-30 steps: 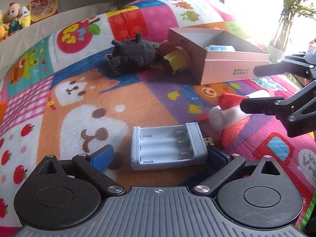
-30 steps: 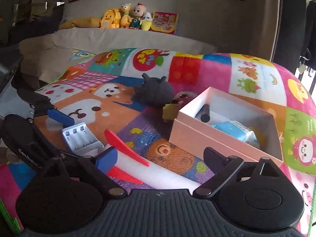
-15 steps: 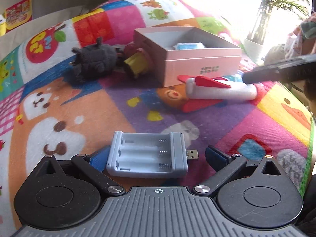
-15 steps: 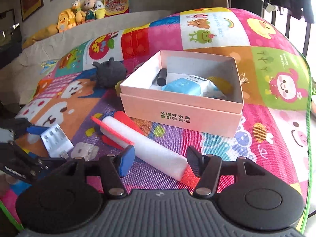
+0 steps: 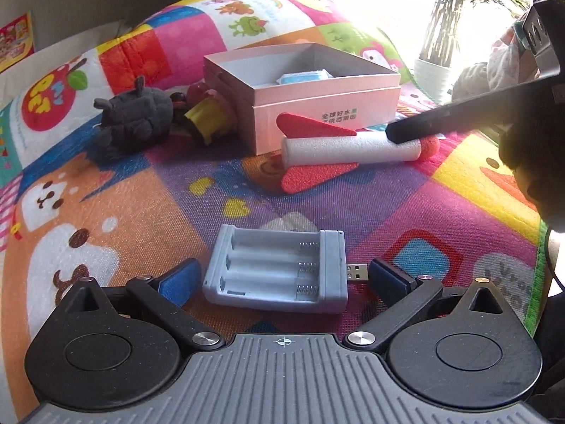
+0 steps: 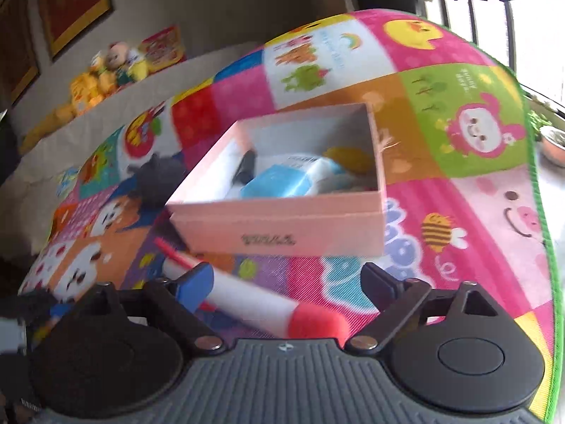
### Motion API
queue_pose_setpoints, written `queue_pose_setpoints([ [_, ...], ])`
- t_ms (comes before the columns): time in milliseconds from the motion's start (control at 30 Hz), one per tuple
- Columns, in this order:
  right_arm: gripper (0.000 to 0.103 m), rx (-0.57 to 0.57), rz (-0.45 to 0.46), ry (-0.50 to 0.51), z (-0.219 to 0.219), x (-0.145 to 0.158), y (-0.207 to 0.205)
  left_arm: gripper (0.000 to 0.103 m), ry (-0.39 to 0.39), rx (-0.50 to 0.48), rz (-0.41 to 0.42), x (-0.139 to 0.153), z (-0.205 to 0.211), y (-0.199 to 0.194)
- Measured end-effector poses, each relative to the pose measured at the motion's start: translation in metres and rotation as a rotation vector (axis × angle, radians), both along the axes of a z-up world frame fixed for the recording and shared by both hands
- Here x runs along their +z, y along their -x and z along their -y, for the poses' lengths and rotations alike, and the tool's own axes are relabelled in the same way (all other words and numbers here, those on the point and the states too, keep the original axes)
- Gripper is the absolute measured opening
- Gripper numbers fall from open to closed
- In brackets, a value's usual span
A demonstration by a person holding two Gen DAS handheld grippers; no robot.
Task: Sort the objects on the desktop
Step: 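Carry the rocket with the right gripper while the left gripper lifts the white charger toward the box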
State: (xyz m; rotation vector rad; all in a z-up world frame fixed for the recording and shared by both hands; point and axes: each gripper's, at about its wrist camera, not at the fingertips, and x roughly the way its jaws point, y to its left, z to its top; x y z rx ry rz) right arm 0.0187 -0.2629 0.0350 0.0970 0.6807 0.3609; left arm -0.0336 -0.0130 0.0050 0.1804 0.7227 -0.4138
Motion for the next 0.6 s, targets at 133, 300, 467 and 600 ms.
queue_pose_setpoints([
  [133,0.098,0.095,0.006,0.111,-0.031,-0.01,0.015,0.103,0.004,0.0,0.0,0.0,-0.001,0.001],
  [300,0.096,0.308,-0.066,-0.085,-0.04,0.012,0.025,0.103,0.004,0.002,0.002,-0.001,-0.001,0.001],
  [467,0.069,0.326,0.067,0.157,-0.078,0.016,0.03,0.103,0.004,0.002,0.003,0.0,-0.001,0.001],
  [600,0.054,0.396,-0.009,0.255,-0.101,-0.004,0.013,0.103,0.01,0.004,0.004,0.0,-0.003,0.002],
])
